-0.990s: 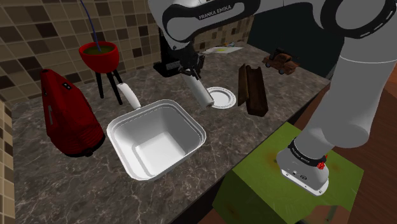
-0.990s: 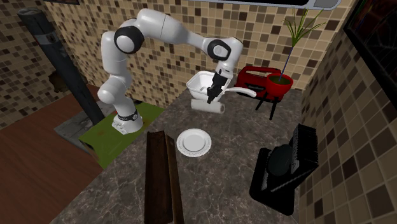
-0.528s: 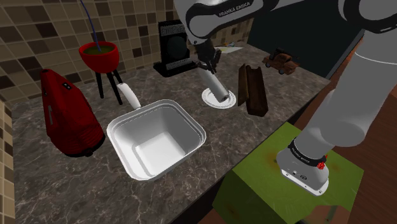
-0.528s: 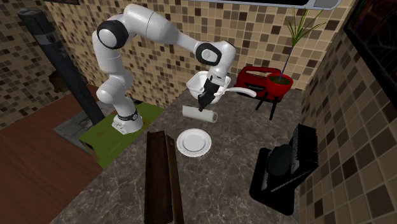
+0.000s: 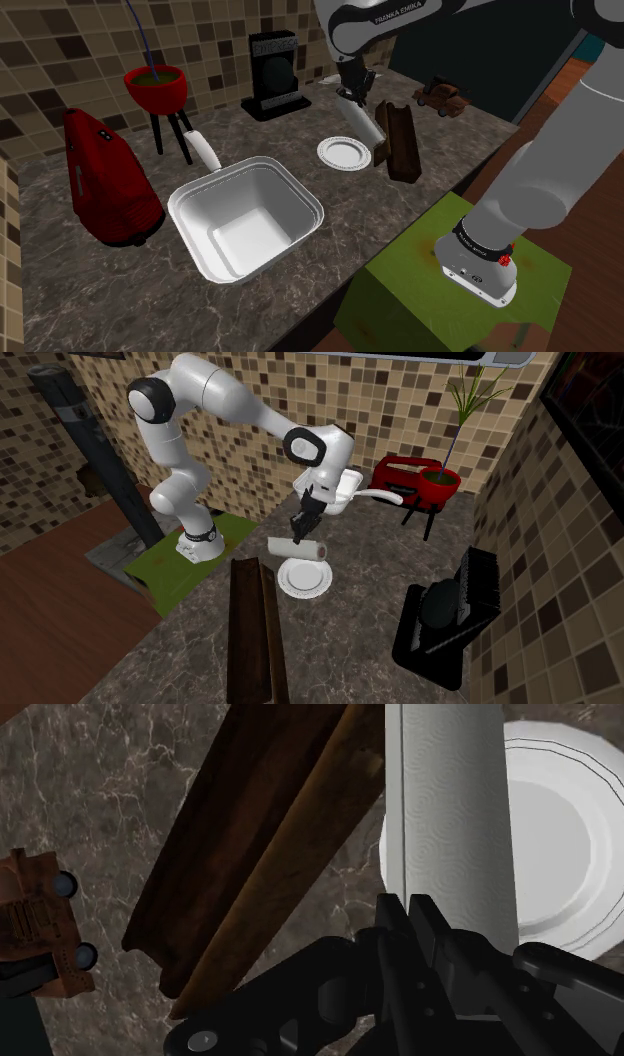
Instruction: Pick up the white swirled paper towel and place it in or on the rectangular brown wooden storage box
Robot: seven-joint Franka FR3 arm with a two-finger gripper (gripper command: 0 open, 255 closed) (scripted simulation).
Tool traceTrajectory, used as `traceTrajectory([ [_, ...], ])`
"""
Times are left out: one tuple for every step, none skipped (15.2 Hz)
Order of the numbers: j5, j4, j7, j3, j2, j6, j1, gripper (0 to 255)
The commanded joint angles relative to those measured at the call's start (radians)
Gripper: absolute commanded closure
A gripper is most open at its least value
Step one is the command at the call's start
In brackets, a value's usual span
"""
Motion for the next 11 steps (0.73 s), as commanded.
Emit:
traceTrajectory([
  [-0.015, -0.031, -0.042, -0.024, -0.03, 0.017, -0.025, 255],
  [-0.023, -0.043, -0.062, -0.036, -0.041, 0.027, -0.037, 255],
  [-0.031, -0.054, -0.082, -0.049, -0.051, 0.036, -0.049, 255],
  [-0.039, -0.064, -0.102, -0.061, -0.06, 0.045, -0.061, 255],
  [-0.047, -0.072, -0.122, -0.074, -0.068, 0.055, -0.073, 255],
  [-0.055, -0.08, -0.142, -0.087, -0.075, 0.064, -0.085, 255],
  [-0.063, -0.086, -0.162, -0.1, -0.081, 0.073, -0.097, 255],
  [-0.071, -0.091, -0.183, -0.113, -0.087, 0.082, -0.109, 255],
  [-0.079, -0.095, -0.203, -0.126, -0.091, 0.092, -0.122, 255],
  [-0.087, -0.098, -0.224, -0.14, -0.094, 0.101, -0.134, 255],
  [-0.094, -0.1, -0.245, -0.153, -0.097, 0.11, -0.146, 255],
])
